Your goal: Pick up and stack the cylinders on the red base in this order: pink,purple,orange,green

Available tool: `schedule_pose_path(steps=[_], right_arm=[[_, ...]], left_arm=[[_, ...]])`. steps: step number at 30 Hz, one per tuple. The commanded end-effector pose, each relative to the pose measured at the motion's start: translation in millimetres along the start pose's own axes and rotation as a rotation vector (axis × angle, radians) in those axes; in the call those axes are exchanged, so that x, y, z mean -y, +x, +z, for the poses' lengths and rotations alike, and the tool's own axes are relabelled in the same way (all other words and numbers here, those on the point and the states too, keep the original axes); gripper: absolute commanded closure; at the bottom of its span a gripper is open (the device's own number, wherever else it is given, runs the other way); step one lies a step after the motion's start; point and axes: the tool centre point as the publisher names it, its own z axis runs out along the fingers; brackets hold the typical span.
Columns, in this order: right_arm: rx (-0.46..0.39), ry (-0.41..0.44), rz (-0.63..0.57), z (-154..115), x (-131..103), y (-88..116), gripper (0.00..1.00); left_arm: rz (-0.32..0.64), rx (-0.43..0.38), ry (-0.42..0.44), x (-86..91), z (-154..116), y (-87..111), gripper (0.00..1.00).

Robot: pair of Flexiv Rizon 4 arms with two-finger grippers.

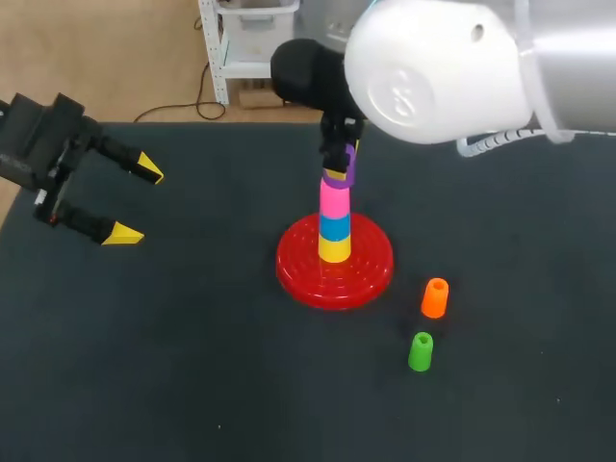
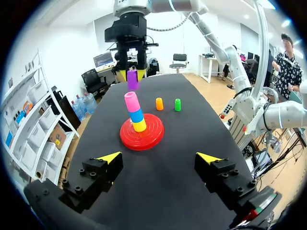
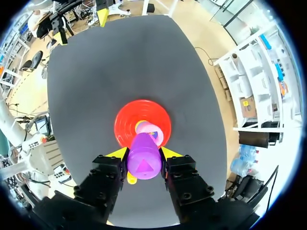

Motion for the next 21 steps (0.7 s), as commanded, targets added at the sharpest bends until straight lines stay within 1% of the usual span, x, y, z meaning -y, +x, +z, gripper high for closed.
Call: schedule_pose_path(steps=[1, 10, 21], right_arm=[[0.006, -0.004, 0.006, 4.8, 1.3, -0.3, 1.0], [0.001, -0.005, 0.0, 8.2, 4.1, -5.2, 1.0], [-0.016, -0.014, 0.0, 13.5, 5.9, -5.2, 1.0]], left_arm=[[0.004, 0.003, -0.004, 0.9, 0.5, 1.2, 0.0], [0.004, 0.003, -0.004, 0.9, 0.5, 1.2, 0.0], [0.004, 0.003, -0.004, 0.9, 0.5, 1.2, 0.0]])
